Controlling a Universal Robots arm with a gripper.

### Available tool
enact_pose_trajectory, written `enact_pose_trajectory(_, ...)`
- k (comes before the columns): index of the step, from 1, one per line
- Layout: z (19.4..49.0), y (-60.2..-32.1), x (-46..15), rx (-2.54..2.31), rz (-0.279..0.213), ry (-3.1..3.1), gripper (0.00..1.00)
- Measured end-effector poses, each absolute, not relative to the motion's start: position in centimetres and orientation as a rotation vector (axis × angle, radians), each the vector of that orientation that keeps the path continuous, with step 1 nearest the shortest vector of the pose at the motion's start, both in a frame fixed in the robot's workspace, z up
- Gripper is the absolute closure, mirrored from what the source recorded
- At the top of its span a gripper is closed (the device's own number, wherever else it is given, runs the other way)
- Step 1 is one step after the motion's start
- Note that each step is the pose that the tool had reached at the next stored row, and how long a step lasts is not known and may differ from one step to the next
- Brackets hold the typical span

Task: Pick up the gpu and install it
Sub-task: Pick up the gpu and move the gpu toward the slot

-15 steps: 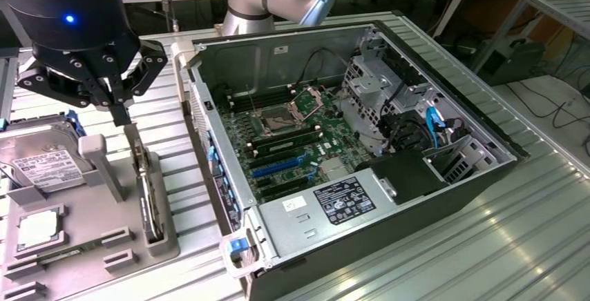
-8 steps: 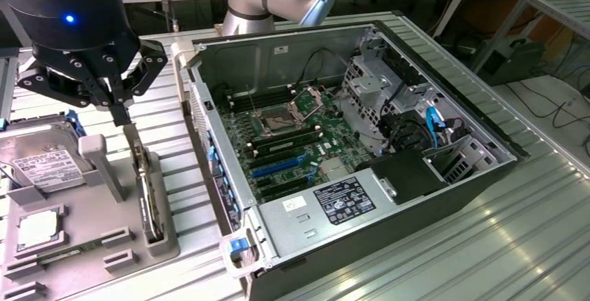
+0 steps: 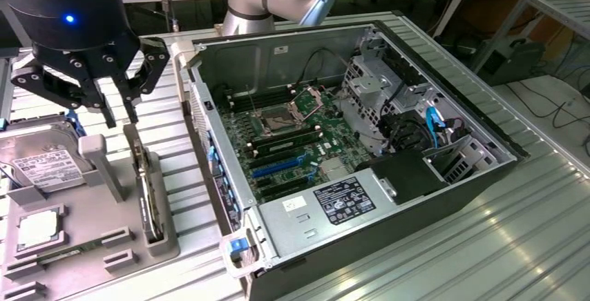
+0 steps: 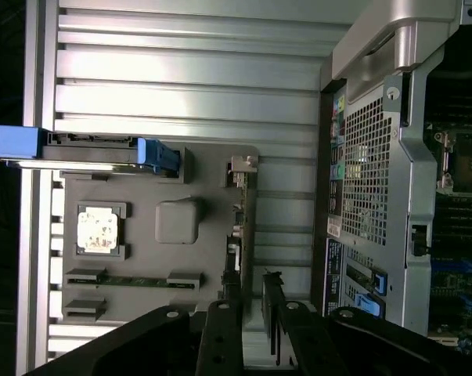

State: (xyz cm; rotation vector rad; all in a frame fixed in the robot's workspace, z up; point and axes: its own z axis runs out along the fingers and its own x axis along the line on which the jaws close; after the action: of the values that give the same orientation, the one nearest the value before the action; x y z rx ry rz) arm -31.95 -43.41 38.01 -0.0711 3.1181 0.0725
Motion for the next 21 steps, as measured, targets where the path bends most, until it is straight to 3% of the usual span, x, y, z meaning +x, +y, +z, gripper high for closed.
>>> enact_pose_trajectory(7,38.0,-43.4,-31.9,-0.071,0.073,3.118,0.40)
enact_pose_trajectory(8,38.0,-43.5,-32.0,-0.071,0.073,3.118,0.28)
enact_pose_trajectory(21,36.6,-44.5,-32.1,-0.016,0.060,3.119,0.28)
